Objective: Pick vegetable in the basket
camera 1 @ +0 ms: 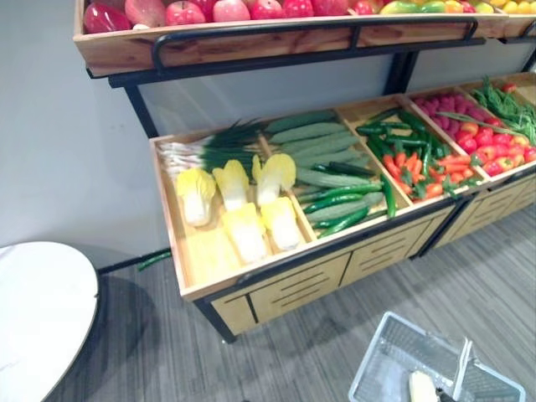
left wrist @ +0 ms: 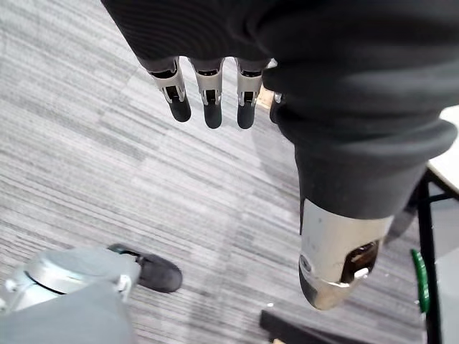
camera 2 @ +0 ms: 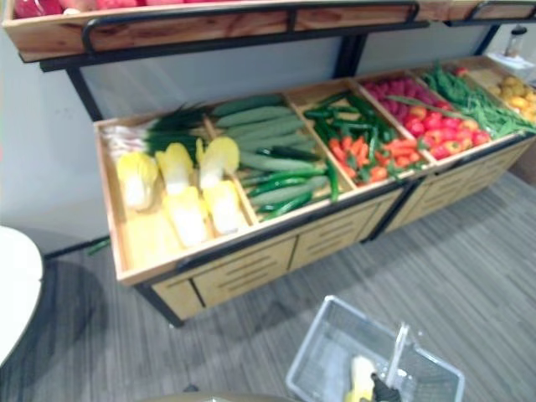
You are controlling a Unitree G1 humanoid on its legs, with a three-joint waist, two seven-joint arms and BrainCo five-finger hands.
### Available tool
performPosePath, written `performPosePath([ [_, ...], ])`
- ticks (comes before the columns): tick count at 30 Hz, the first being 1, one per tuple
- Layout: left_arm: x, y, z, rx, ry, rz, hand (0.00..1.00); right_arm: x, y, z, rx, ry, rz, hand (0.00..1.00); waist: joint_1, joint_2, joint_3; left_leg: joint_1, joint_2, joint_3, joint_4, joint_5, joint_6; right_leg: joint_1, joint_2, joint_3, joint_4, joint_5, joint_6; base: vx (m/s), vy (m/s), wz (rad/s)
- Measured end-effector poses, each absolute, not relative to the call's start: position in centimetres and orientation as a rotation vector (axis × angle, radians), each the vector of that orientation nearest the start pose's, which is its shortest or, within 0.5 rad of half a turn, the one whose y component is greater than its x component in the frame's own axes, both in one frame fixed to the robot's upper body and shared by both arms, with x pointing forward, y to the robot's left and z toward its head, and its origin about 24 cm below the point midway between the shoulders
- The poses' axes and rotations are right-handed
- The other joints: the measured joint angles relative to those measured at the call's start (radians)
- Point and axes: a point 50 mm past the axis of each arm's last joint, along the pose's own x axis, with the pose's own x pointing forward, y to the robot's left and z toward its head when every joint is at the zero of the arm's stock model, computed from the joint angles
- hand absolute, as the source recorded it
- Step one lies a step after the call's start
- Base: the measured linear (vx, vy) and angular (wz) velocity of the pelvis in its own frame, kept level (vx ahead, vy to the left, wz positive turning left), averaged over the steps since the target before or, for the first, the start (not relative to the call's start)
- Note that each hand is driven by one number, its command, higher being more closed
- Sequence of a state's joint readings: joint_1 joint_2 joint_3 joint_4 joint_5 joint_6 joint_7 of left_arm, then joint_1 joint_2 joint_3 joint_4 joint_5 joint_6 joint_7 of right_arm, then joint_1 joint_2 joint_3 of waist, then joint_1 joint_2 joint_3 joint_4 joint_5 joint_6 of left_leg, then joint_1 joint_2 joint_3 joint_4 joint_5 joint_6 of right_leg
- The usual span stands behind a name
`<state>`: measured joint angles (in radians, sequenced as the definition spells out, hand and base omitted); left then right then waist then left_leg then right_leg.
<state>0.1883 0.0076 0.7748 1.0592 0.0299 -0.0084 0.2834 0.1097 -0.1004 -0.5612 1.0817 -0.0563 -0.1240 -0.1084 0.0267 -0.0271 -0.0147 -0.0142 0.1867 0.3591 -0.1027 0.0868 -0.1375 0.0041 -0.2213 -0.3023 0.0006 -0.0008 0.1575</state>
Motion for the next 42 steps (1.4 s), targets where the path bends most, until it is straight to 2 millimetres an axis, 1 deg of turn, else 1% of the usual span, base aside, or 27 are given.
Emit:
performPosePath([
  [5,1.4,23.8,-16.3,-0.074,1.254,0.91,0.0,6.0,-25.7,-15.4,0.044,1.045,-0.665,1.0,-0.006,-0.002,0.001,0.002,0.0,0.002,0.0,0.001,0.002,0.0,0.0,0.003,0.001,-0.003,0.002,0.0,-0.001,-0.01],
  [9,2.4,23.0,-16.5,-0.005,1.253,0.811,0.0,6.4,-25.3,-15.5,0.012,1.046,-0.63,1.0,-0.011,-0.005,0.004,0.015,0.0,0.014,0.0,-0.001,0.001,0.003,0.0,0.014,0.001,-0.004,0.003,0.03,-0.006,-0.08],
  [12,2.8,22.9,-16.4,0.046,1.245,0.774,0.0,6.6,-25.0,-15.5,-0.01,1.043,-0.595,1.0,-0.017,-0.007,0.008,0.029,0.001,0.019,0.0,-0.004,-0.002,0.01,0.002,0.023,0.001,-0.005,0.004,0.02,-0.008,-0.08],
  [15,2.9,23.0,-16.4,0.075,1.245,0.746,0.0,6.8,-24.8,-15.5,-0.02,1.042,-0.574,1.0,-0.018,-0.015,0.015,0.057,0.003,0.039,0.007,-0.018,-0.006,0.024,0.003,0.041,0.005,-0.011,0.003,0.03,-0.001,-0.17],
  [17,3.1,23.0,-16.4,0.091,1.242,0.73,0.0,6.9,-24.6,-15.5,-0.024,1.043,-0.562,1.0,-0.021,-0.02,0.023,0.069,0.007,0.046,0.03,-0.043,-0.011,0.031,0.002,0.058,0.025,-0.023,0.003,0.03,0.003,-0.21],
  [18,3.5,23.2,-16.3,0.115,1.232,0.706,0.0,7.0,-24.5,-15.5,-0.022,1.038,-0.562,1.0,-0.022,-0.028,0.043,0.071,0.019,0.05,0.094,-0.083,-0.013,0.032,-0.003,0.074,0.069,-0.05,0.0,0.02,0.0,-0.22],
  [20,3.9,23.2,-16.2,0.161,1.226,0.662,0.0,7.1,-24.5,-15.5,-0.017,1.033,-0.565,1.0,-0.025,-0.037,0.054,0.074,0.044,0.069,0.189,-0.14,-0.025,0.014,-0.006,0.114,0.144,-0.085,-0.001,0.01,-0.001,-0.48],
  [21,4.3,23.4,-16.1,0.229,1.22,0.605,0.0,7.4,-24.5,-15.4,-0.006,1.014,-0.57,1.0,-0.027,-0.04,0.06,0.068,0.07,0.098,0.262,-0.184,-0.031,-0.005,0.005,0.168,0.163,-0.087,0.0,0.01,0.022,-0.89],
  [22,4.6,23.5,-16.1,0.285,1.213,0.555,0.0,7.7,-24.2,-15.3,0.0,0.999,-0.563,1.0,-0.027,-0.045,0.062,0.066,0.077,0.127,0.294,-0.211,-0.032,-0.026,0.009,0.207,0.167,-0.082,0.007,0.0,0.043,-1.02],
  [23,4.9,23.6,-16.0,0.323,1.206,0.524,0.0,7.9,-24.2,-15.2,0.002,0.988,-0.559,1.0,-0.028,-0.049,0.065,0.065,0.076,0.141,0.31,-0.227,-0.03,-0.042,0.008,0.237,0.171,-0.073,0.016,-0.07,0.096,-1.3],
  [24,5.8,23.9,-15.8,0.399,1.184,0.459,0.0,8.5,-23.9,-15.0,0.004,0.962,-0.549,1.0,-0.04,-0.056,0.071,0.047,0.082,0.188,0.34,-0.258,-0.019,-0.088,0.016,0.29,0.172,-0.04,0.017,-0.07,0.08,-1.11],
  [25,6.1,24.0,-15.7,0.417,1.176,0.444,0.0,8.6,-23.8,-15.0,0.004,0.955,-0.549,1.0,-0.052,-0.058,0.075,0.04,0.085,0.207,0.345,-0.265,-0.018,-0.103,0.018,0.295,0.166,-0.016,0.008,-0.13,0.11,-1.23],
  [26,7.6,24.0,-15.5,0.43,1.142,0.425,0.0,9.0,-23.9,-14.8,0.0,0.933,-0.547,1.0,-0.07,-0.06,0.083,0.032,0.083,0.252,0.346,-0.27,0.004,-0.147,0.03,0.271,0.136,0.075,-0.041,-0.09,0.077,-0.88],
  [27,8.3,23.8,-15.4,0.429,1.127,0.42,0.0,9.4,-23.9,-14.6,-0.004,0.918,-0.538,1.0,-0.073,-0.048,0.091,0.034,0.091,0.281,0.325,-0.259,0.024,-0.151,0.048,0.253,0.078,0.155,-0.086,-0.21,0.139,-1.19],
  [28,9.6,23.5,-15.2,0.421,1.099,0.414,0.0,10.1,-24.0,-14.3,-0.014,0.89,-0.529,1.0,-0.076,-0.017,0.119,0.039,0.118,0.351,0.287,-0.231,0.054,-0.143,0.051,0.133,0.086,0.175,-0.129,-0.16,0.129,-1.14],
  [29,11.0,23.6,-14.8,0.422,1.058,0.418,0.0,10.5,-23.9,-14.2,-0.014,0.874,-0.526,1.0,-0.082,-0.03,0.136,0.064,0.107,0.395,0.258,-0.21,0.05,-0.161,0.029,0.022,0.234,0.075,-0.143,-0.14,0.166,-1.27],
  [30,11.9,23.6,-14.5,0.423,1.031,0.417,0.0,10.5,-24.1,-14.2,-0.014,0.875,-0.533,1.0,-0.08,-0.043,0.15,0.094,0.1,0.443,0.24,-0.202,0.056,-0.152,0.008,-0.06,0.339,0.003,-0.159,-0.05,0.134,-1.39],
  [31,12.2,23.7,-14.4,0.422,1.026,0.418,0.0,10.4,-24.0,-14.2,-0.02,0.884,-0.519,1.0,-0.078,-0.049,0.152,0.127,0.102,0.516,0.236,-0.198,0.06,-0.128,-0.008,-0.14,0.422,-0.039,-0.178,-0.05,0.108,-1.76],
  [32,12.1,23.8,-14.5,0.42,1.03,0.42,0.0,10.6,-23.8,-14.3,-0.034,0.884,-0.497,1.0,-0.078,-0.05,0.151,0.159,0.102,0.584,0.229,-0.197,0.06,-0.105,-0.027,-0.193,0.461,-0.064,-0.183,-0.05,0.032,-1.64],
  [34,12.3,23.8,-14.4,0.388,1.028,0.433,0.0,10.8,-23.4,-14.3,-0.039,0.89,-0.474,1.0,-0.079,-0.052,0.15,0.184,0.094,0.671,0.233,-0.195,0.057,-0.099,-0.057,-0.22,0.467,-0.086,-0.172,-0.03,-0.072,-1.48],
  [36,12.6,23.5,-14.5,0.363,1.034,0.429,0.0,11.0,-23.4,-14.4,-0.039,0.897,-0.473,1.0,-0.088,-0.053,0.149,0.193,0.094,0.724,0.25,-0.193,0.053,-0.121,-0.056,-0.222,0.453,-0.135,-0.165,-0.04,-0.182,-1.1],
  [37,13.0,23.3,-14.5,0.332,1.032,0.432,0.0,11.0,-23.5,-14.4,-0.04,0.906,-0.475,1.0,-0.105,-0.064,0.14,0.198,0.102,0.759,0.27,-0.192,0.045,-0.134,-0.038,-0.209,0.426,-0.159,-0.141,-0.02,-0.304,-1.11],
  [38,13.0,23.3,-14.5,0.303,1.042,0.444,0.0,11.2,-23.5,-14.4,-0.052,0.911,-0.46,1.0,-0.102,-0.049,0.13,0.198,0.112,0.794,0.279,-0.188,0.034,-0.136,0.015,-0.18,0.347,-0.158,-0.135,0.0,-0.312,-1.27],
  [39,12.9,23.3,-14.6,0.29,1.049,0.447,0.0,11.3,-23.4,-14.3,-0.062,0.909,-0.441,1.0,-0.102,-0.044,0.126,0.198,0.122,0.817,0.28,-0.183,0.027,-0.134,0.04,-0.164,0.303,-0.158,-0.135,-0.01,-0.307,-1.43],
  [40,12.6,23.0,-14.9,0.266,1.068,0.452,0.0,12.0,-23.3,-14.2,-0.076,0.896,-0.403,1.0,-0.105,-0.029,0.131,0.202,0.141,0.848,0.285,-0.174,0.019,-0.136,0.08,-0.136,0.253,-0.151,-0.142,-0.04,-0.211,-1.14],
  [41,12.7,22.5,-15.0,0.24,1.076,0.447,0.0,11.9,-23.3,-14.2,-0.077,0.901,-0.399,1.0,-0.113,-0.022,0.132,0.211,0.161,0.865,0.309,-0.167,0.021,-0.135,0.106,-0.116,0.239,-0.145,-0.148,-0.06,-0.185,-0.91],
  [42,12.8,22.3,-15.0,0.225,1.077,0.45,0.0,11.7,-23.3,-14.3,-0.073,0.911,-0.402,1.0,-0.114,-0.021,0.131,0.212,0.178,0.864,0.33,-0.163,0.026,-0.129,0.118,-0.107,0.233,-0.143,-0.152,-0.03,-0.122,-0.49],
])
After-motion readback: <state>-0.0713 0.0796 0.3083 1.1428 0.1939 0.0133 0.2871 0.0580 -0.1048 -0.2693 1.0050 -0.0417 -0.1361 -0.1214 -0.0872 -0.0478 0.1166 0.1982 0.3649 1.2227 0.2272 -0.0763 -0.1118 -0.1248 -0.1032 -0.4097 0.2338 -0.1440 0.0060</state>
